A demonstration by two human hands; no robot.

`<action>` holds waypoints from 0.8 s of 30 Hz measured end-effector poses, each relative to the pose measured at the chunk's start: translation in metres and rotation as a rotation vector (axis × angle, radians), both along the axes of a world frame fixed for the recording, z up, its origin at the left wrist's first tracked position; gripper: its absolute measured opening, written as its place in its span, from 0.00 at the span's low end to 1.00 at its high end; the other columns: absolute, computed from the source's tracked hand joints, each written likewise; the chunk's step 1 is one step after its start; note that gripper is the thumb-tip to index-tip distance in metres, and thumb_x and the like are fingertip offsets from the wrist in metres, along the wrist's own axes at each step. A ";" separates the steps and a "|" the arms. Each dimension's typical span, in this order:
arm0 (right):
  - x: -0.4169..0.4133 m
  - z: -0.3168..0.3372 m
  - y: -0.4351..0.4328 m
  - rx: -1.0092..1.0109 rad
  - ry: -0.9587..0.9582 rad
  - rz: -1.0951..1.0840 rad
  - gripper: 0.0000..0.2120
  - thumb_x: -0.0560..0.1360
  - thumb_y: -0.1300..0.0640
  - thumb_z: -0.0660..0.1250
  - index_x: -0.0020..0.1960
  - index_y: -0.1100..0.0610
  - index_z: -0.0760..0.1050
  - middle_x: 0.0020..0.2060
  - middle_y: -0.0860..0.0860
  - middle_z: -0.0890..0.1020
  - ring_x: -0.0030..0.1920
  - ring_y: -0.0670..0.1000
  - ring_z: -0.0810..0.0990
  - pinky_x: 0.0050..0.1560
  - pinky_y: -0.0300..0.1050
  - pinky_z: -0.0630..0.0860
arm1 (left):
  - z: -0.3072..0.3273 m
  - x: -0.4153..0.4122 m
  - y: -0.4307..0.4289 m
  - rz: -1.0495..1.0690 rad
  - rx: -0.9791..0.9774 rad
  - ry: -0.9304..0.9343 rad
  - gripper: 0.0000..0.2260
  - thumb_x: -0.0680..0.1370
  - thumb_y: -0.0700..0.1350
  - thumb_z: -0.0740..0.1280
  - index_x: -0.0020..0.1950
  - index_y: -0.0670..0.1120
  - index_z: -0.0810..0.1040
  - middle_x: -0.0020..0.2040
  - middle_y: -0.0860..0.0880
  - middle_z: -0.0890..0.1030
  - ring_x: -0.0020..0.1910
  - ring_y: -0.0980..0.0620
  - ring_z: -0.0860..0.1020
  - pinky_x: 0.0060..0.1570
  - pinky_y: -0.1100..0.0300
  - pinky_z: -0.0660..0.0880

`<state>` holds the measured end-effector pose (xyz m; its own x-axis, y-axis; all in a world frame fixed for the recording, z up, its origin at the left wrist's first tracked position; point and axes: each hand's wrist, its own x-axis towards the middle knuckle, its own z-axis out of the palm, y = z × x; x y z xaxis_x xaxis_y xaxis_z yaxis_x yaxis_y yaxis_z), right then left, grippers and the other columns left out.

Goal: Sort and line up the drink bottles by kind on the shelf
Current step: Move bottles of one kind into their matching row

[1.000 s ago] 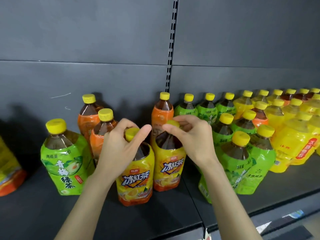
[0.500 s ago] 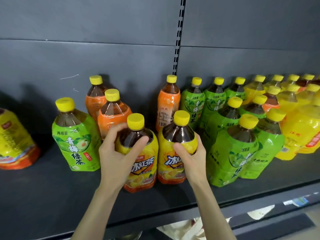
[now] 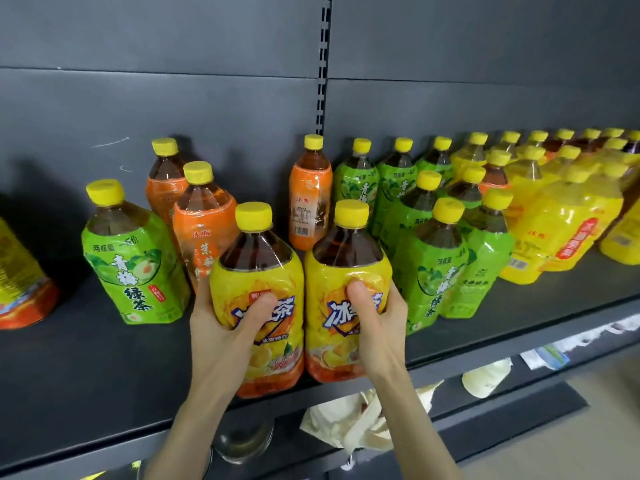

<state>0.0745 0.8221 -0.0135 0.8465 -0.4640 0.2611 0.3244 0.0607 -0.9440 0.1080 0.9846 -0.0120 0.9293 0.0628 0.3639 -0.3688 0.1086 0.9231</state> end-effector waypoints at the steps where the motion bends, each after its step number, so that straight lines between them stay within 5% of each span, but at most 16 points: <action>1: -0.008 0.005 -0.005 -0.008 -0.007 -0.011 0.27 0.60 0.40 0.70 0.50 0.58 0.76 0.37 0.48 0.84 0.40 0.47 0.84 0.38 0.37 0.78 | 0.004 -0.009 -0.002 -0.009 0.007 -0.013 0.28 0.58 0.59 0.71 0.56 0.54 0.73 0.42 0.63 0.83 0.43 0.62 0.82 0.36 0.71 0.76; 5: -0.042 0.025 -0.032 -0.023 -0.025 -0.068 0.23 0.60 0.39 0.70 0.46 0.55 0.77 0.37 0.49 0.85 0.40 0.48 0.84 0.38 0.38 0.78 | 0.014 -0.020 -0.027 -0.041 0.036 0.015 0.29 0.59 0.62 0.70 0.56 0.50 0.75 0.42 0.59 0.84 0.42 0.60 0.82 0.36 0.69 0.77; 8: -0.074 0.032 -0.065 -0.046 -0.030 -0.122 0.23 0.60 0.38 0.69 0.45 0.55 0.78 0.36 0.47 0.85 0.38 0.46 0.84 0.37 0.36 0.76 | 0.022 -0.029 -0.063 -0.117 0.080 0.121 0.38 0.59 0.70 0.72 0.58 0.45 0.76 0.49 0.47 0.84 0.49 0.51 0.82 0.46 0.58 0.79; 10: -0.100 0.035 -0.092 -0.039 -0.026 -0.157 0.24 0.60 0.38 0.68 0.45 0.57 0.77 0.35 0.47 0.84 0.38 0.45 0.83 0.36 0.34 0.76 | 0.025 -0.058 -0.095 -0.086 0.052 0.095 0.19 0.66 0.57 0.76 0.50 0.51 0.76 0.40 0.54 0.84 0.41 0.57 0.83 0.38 0.64 0.79; 11: -0.114 0.035 -0.107 -0.041 -0.021 -0.173 0.25 0.59 0.37 0.68 0.45 0.57 0.77 0.35 0.47 0.84 0.37 0.44 0.83 0.36 0.34 0.76 | 0.024 -0.077 -0.111 -0.102 0.055 0.064 0.17 0.64 0.55 0.75 0.49 0.52 0.76 0.38 0.57 0.84 0.38 0.59 0.82 0.34 0.67 0.77; 17: -0.204 0.032 -0.216 -0.038 0.060 -0.280 0.26 0.59 0.36 0.68 0.46 0.55 0.80 0.38 0.49 0.86 0.40 0.49 0.85 0.39 0.39 0.79 | 0.015 -0.166 -0.225 -0.220 -0.006 0.065 0.27 0.57 0.62 0.70 0.53 0.54 0.76 0.41 0.59 0.84 0.41 0.59 0.82 0.35 0.68 0.76; 24: -0.255 0.038 -0.321 -0.017 0.059 -0.402 0.22 0.63 0.40 0.70 0.44 0.58 0.80 0.35 0.48 0.85 0.37 0.46 0.84 0.35 0.35 0.77 | 0.026 -0.207 -0.335 -0.328 0.025 0.084 0.27 0.58 0.65 0.70 0.53 0.55 0.76 0.44 0.58 0.84 0.43 0.56 0.83 0.43 0.57 0.79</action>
<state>-0.1809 0.5016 0.0249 0.6125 -0.7571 0.2274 0.2641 -0.0752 -0.9616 -0.0987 0.6493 0.0142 0.9253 -0.2523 0.2831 -0.2408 0.1858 0.9526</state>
